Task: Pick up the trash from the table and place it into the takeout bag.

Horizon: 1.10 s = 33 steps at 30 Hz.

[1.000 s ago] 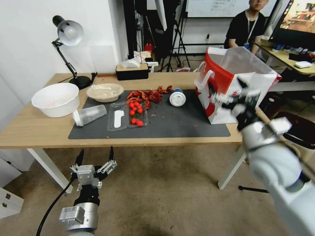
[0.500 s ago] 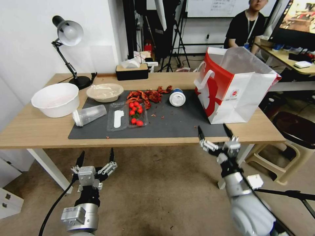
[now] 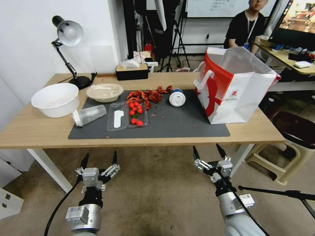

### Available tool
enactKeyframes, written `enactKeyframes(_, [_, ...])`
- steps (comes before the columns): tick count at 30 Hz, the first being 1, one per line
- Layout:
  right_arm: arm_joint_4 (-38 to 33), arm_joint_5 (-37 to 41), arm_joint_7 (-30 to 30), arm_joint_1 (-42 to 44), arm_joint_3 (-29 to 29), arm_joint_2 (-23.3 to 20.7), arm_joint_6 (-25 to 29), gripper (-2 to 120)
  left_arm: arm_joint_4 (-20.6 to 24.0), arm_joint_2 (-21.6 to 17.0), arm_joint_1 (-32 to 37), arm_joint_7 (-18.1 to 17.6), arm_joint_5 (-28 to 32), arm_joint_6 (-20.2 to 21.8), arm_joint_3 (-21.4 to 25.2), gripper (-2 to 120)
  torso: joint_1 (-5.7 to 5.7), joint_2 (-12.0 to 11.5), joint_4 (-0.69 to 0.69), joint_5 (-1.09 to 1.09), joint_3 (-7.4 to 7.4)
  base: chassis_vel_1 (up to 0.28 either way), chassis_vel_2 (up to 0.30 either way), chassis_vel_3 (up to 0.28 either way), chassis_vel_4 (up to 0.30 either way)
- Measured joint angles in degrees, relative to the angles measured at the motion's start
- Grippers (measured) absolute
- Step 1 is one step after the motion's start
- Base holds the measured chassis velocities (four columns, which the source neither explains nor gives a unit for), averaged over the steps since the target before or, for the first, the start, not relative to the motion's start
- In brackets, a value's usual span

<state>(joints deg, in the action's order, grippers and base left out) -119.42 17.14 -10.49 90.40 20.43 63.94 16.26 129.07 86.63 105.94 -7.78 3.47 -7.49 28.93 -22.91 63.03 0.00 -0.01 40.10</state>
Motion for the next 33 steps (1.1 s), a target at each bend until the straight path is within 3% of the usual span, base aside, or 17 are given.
enactKeyframes(7, [3.14,0.71,1.07,3.16,-1.22,1.35,2.32,100,-0.99,-0.1,-0.36,0.54,0.17,0.25,-0.45,100,0.0,0.0,0.0,0.0,0.0,0.0,0.0,0.0,0.0])
enactKeyframes(15, [4.2,2.61,1.41,-1.83,-3.71,0.51,-0.19,100,-1.56,-0.45,-0.34,0.32,0.45,0.47,-0.2,100,0.0,0.0,-0.01,0.01,0.01,0.0,0.0,0.0,0.0])
enactKeyframes(19, [4.35,3.76,-0.73,-8.91,-6.16,0.19,-5.78,100,-1.32,-0.6,-0.18,0.31,0.79,0.34,0.5,100,-0.01,0.0,0.0,0.0,0.01,0.0,0.0,0.0,0.0])
enactKeyframes(21, [4.48,6.18,-4.55,-16.76,-9.33,-0.38,-12.97,100,-0.7,-0.75,-0.1,0.47,1.33,0.33,1.43,100,0.0,0.0,0.01,0.02,0.01,0.0,0.0,0.0,0.0])
enactKeyframes(22, [4.48,6.18,-4.55,-16.76,-9.33,-0.38,-12.97,100,-0.7,-0.75,-0.1,0.47,1.33,0.33,1.43,100,0.0,0.0,0.01,0.02,0.01,0.0,0.0,0.0,0.0])
enactKeyframes(26, [6.81,12.01,-9.59,-30.37,-14.39,0.0,-22.12,100,-0.67,-0.36,0.08,0.57,1.51,0.05,2.04,100,-0.01,-0.01,0.01,0.0,0.02,0.0,0.0,0.0,0.0])
enactKeyframes(33, [13.82,19.64,-18.08,-46.85,-22.31,1.91,-30.65,100,-0.98,0.3,0.13,0.39,0.82,-0.86,2.04,100,-0.01,-0.01,0.0,-0.01,0.02,0.0,0.0,0.0,0.0])
